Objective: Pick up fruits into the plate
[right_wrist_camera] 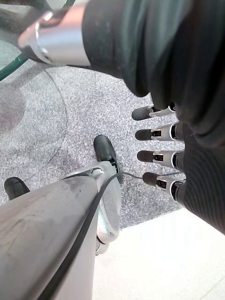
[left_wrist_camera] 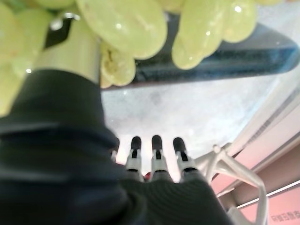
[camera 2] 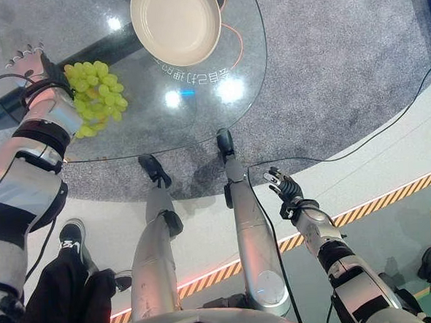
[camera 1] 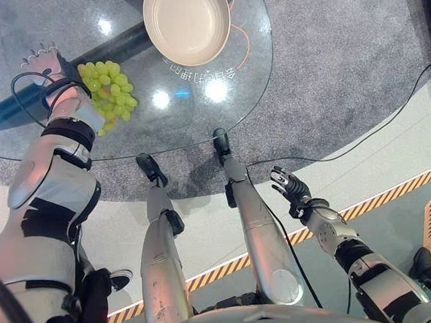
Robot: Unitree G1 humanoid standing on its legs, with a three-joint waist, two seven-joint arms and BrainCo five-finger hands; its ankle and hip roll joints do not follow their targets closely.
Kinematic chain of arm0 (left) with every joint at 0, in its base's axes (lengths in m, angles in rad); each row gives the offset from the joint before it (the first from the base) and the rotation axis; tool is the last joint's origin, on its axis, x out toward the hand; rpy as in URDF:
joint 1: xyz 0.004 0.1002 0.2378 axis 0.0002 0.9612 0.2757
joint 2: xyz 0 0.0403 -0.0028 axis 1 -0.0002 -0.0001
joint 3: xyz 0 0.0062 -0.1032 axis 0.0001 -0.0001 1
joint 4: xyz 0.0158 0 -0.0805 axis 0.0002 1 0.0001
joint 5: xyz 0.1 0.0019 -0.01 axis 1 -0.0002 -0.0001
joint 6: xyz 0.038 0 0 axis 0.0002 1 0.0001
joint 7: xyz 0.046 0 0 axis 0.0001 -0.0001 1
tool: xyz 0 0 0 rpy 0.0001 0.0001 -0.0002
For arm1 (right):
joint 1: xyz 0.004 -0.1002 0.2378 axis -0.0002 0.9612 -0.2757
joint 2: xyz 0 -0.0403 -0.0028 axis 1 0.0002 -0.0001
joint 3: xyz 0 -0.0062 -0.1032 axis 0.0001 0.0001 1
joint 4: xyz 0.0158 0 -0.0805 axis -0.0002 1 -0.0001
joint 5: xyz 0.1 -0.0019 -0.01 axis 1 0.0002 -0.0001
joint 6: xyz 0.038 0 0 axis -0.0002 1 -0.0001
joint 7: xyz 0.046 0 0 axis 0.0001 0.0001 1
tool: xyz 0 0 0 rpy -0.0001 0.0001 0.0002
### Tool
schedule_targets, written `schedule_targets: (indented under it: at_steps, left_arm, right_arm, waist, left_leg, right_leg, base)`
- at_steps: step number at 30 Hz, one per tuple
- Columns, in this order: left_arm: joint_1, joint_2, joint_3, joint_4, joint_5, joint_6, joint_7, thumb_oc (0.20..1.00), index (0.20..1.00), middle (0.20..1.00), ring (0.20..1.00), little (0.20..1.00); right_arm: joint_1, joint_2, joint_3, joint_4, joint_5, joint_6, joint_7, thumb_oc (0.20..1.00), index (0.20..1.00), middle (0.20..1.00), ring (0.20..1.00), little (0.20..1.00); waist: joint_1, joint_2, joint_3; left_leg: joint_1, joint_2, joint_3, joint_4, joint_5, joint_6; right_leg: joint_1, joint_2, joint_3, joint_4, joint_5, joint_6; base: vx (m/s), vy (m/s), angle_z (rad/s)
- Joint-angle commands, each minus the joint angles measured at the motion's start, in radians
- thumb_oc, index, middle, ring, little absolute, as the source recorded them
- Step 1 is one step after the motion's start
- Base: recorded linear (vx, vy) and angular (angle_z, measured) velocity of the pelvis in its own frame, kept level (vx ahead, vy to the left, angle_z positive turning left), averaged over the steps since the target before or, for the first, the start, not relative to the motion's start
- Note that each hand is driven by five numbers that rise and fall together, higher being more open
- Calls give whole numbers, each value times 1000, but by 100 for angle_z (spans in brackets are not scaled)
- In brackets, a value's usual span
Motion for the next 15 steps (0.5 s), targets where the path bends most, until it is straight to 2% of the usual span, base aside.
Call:
schedule_targets:
  at_steps: [1, 6, 15]
  left_arm:
    - [84, -82, 60, 89, -65, -55, -21, 1000, 1000, 1000, 1000, 1000]
    - [104, -76, 76, 63, -123, -103, -11, 1000, 1000, 1000, 1000, 1000]
    - [156, -51, 128, 11, -141, -145, 18, 1000, 1000, 1000, 1000, 1000]
  right_arm:
    - [15, 22, 24, -44, 18, -21, -6, 1000, 1000, 1000, 1000, 1000]
    - [14, 22, 21, -65, 16, -6, -17, 1000, 1000, 1000, 1000, 1000]
    - [33, 17, 5, -65, 21, -7, -16, 1000, 1000, 1000, 1000, 1000]
  waist:
    - [-25, -56, 51]
    - [-17, -49, 51]
    - [2, -32, 51]
  left_leg:
    - [11, -14, -23, 67, -95, -50]
    - [27, -17, -29, 59, -91, -51]
    - [82, -21, -32, 40, -86, -50]
  right_leg:
    - [53, 64, -33, -102, 80, -10]
    - [70, 62, -36, -108, 83, -10]
    - [124, 58, -41, -116, 73, -10]
  base:
    - [-35, -14, 0]
    - [0, 0, 0]
    - [0, 0, 0]
